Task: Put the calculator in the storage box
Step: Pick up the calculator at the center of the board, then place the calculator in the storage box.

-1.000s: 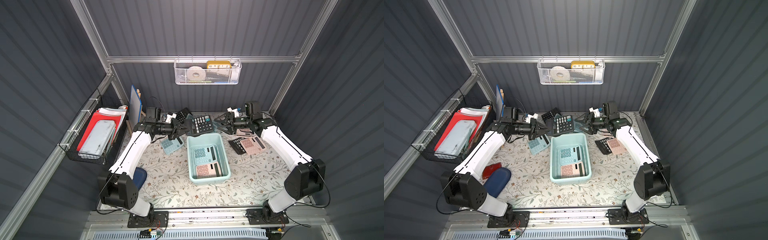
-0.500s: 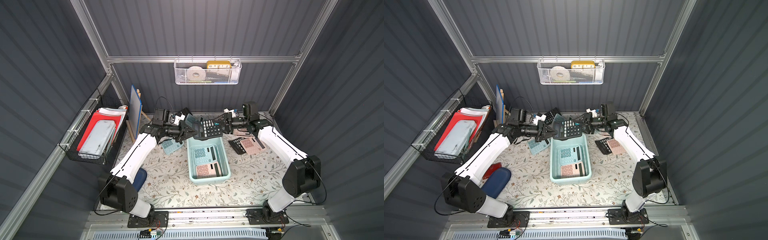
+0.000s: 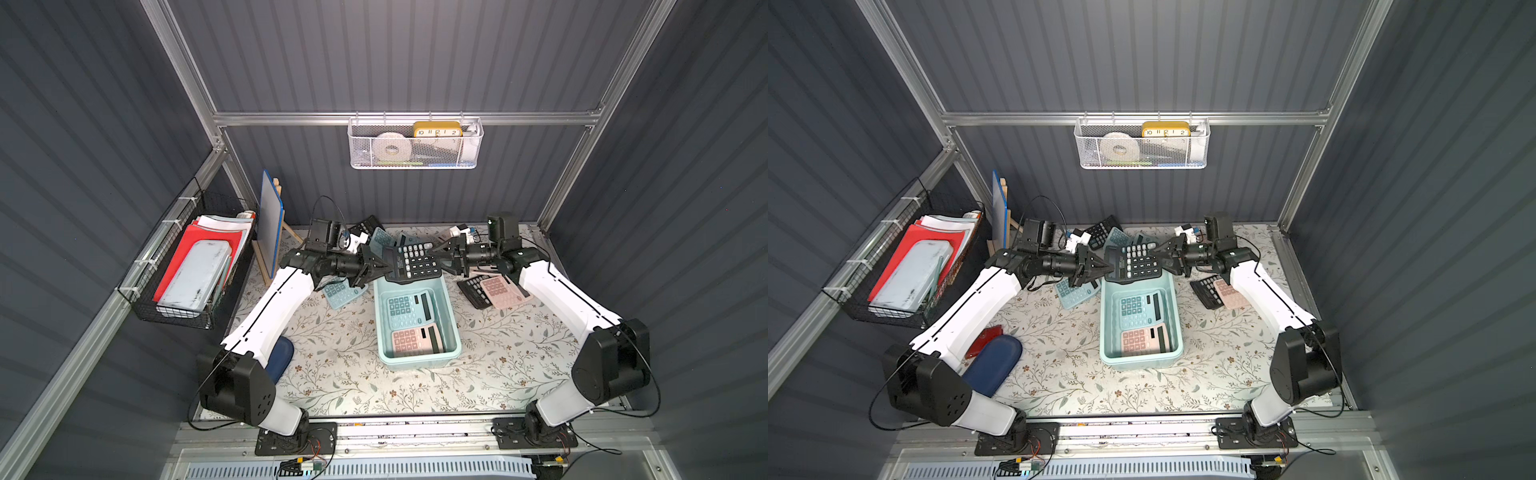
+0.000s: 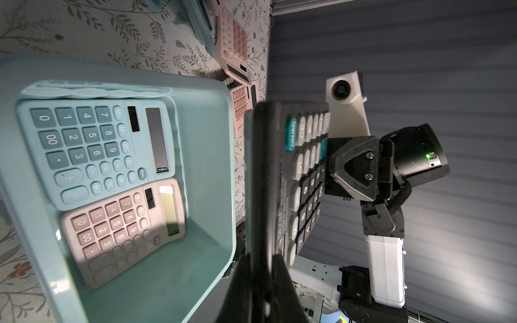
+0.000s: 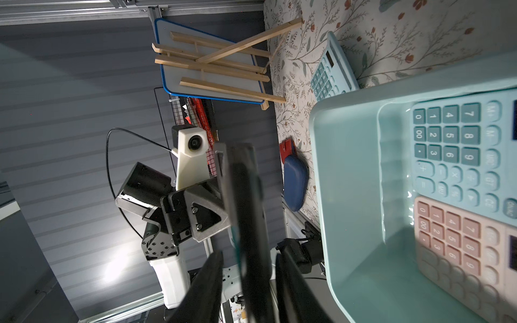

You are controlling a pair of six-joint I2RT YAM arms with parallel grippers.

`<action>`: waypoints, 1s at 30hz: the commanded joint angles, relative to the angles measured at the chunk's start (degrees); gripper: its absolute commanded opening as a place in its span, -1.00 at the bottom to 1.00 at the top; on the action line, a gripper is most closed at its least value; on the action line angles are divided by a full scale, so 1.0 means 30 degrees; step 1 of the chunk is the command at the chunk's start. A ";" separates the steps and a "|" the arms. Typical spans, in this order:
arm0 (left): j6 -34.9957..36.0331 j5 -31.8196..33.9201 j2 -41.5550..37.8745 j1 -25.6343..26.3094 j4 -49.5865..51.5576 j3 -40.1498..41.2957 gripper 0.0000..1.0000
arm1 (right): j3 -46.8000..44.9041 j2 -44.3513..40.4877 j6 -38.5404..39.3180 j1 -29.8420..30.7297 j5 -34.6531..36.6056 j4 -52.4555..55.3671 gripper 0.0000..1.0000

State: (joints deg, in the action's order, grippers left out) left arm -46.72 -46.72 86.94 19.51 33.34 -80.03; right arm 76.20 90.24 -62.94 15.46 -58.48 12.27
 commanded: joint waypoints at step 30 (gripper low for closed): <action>0.1563 0.6274 -0.0933 -0.0042 0.4255 -0.0116 0.99 | 0.0502 -0.2010 0.7029 0.0117 0.3074 0.8138 -1.00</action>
State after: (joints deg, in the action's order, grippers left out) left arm -43.40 -32.84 86.17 19.46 41.95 -78.98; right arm 75.20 85.12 -47.11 15.49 -51.81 31.97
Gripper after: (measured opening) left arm 0.995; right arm 0.152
